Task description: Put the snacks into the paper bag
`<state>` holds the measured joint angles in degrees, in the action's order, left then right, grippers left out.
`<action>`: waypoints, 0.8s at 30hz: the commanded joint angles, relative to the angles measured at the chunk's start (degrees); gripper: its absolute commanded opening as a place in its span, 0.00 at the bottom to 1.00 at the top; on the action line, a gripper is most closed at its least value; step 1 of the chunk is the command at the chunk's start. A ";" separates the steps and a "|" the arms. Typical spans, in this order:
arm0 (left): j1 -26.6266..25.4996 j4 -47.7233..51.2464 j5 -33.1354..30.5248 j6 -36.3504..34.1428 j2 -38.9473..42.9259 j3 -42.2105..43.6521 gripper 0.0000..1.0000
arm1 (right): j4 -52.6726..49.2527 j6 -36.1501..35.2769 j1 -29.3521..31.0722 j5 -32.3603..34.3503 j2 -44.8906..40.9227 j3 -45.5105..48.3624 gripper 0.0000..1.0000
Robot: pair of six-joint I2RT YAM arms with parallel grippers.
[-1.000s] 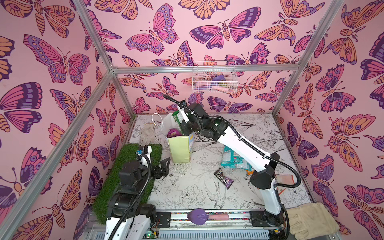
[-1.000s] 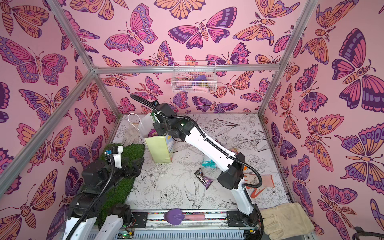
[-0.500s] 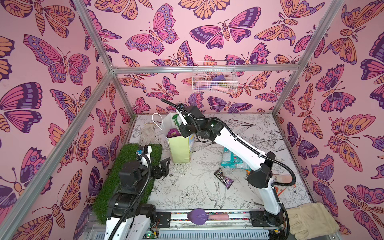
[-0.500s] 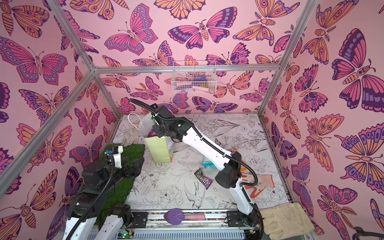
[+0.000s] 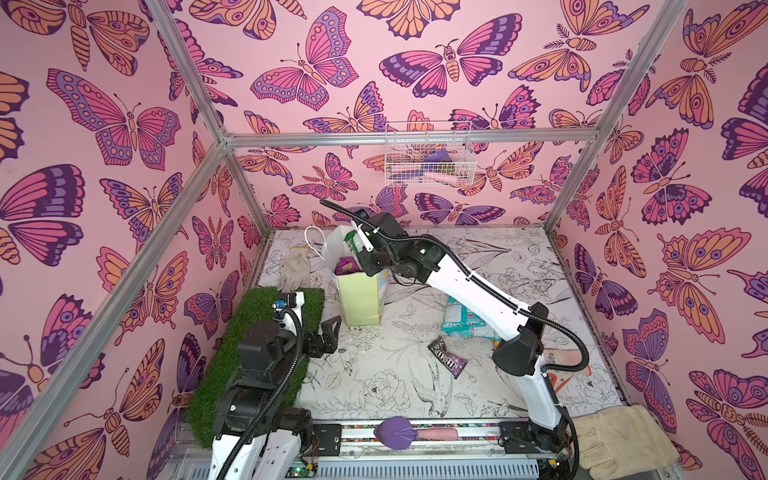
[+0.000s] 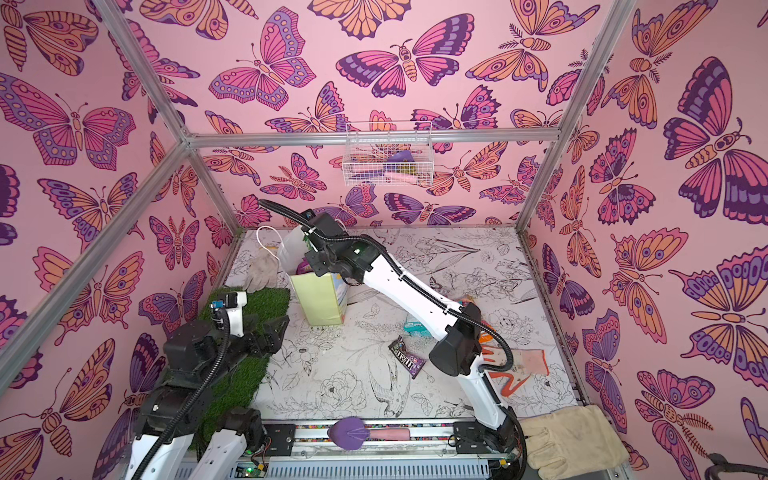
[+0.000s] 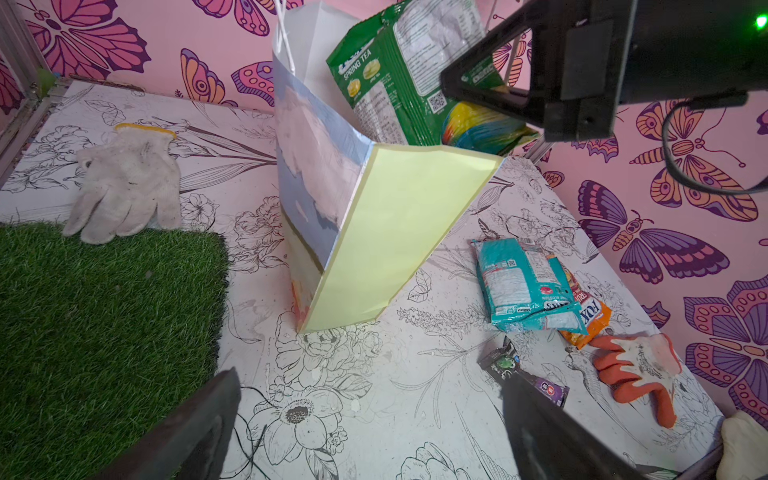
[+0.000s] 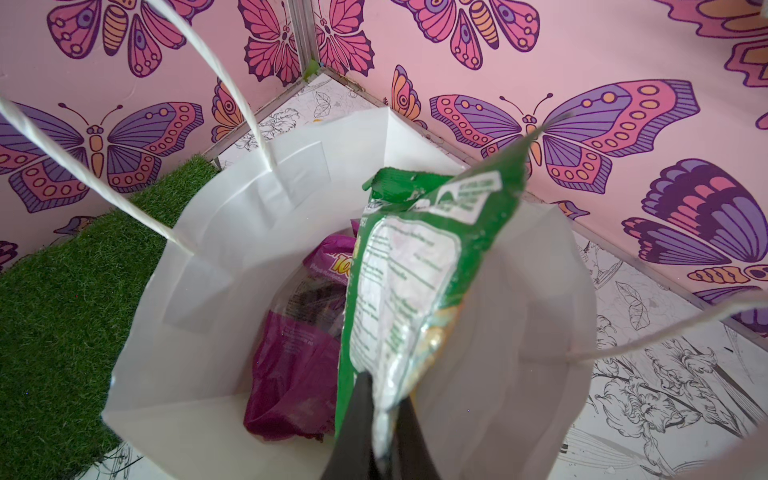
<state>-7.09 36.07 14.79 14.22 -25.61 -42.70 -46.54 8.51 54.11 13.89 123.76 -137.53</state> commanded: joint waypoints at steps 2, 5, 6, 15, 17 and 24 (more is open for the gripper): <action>-0.19 -0.12 3.05 -1.17 0.47 1.26 1.00 | 0.44 -0.79 0.39 -0.25 0.24 -2.30 0.01; -0.24 -0.70 4.70 -1.56 0.51 1.50 0.99 | 0.41 -0.69 0.42 -0.18 0.21 -2.34 0.01; -0.21 -0.81 5.21 -1.61 0.47 1.64 0.99 | 0.39 -0.71 0.39 -0.18 0.15 -2.34 0.02; -0.71 -1.97 8.79 -2.20 0.38 2.13 0.97 | 0.48 -0.43 0.40 -0.53 0.16 -2.38 0.11; -0.85 -2.23 9.31 -2.37 0.38 2.26 0.97 | 0.53 -0.43 0.39 -0.54 0.16 -2.34 0.13; -1.32 -2.67 10.62 -2.52 0.23 2.38 0.97 | 0.45 -0.39 0.39 -0.63 -0.03 -2.37 0.17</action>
<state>-7.97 34.83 23.49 12.60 -25.61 -41.10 -46.22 8.56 54.11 13.45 123.76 -138.19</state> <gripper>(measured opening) 0.966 0.169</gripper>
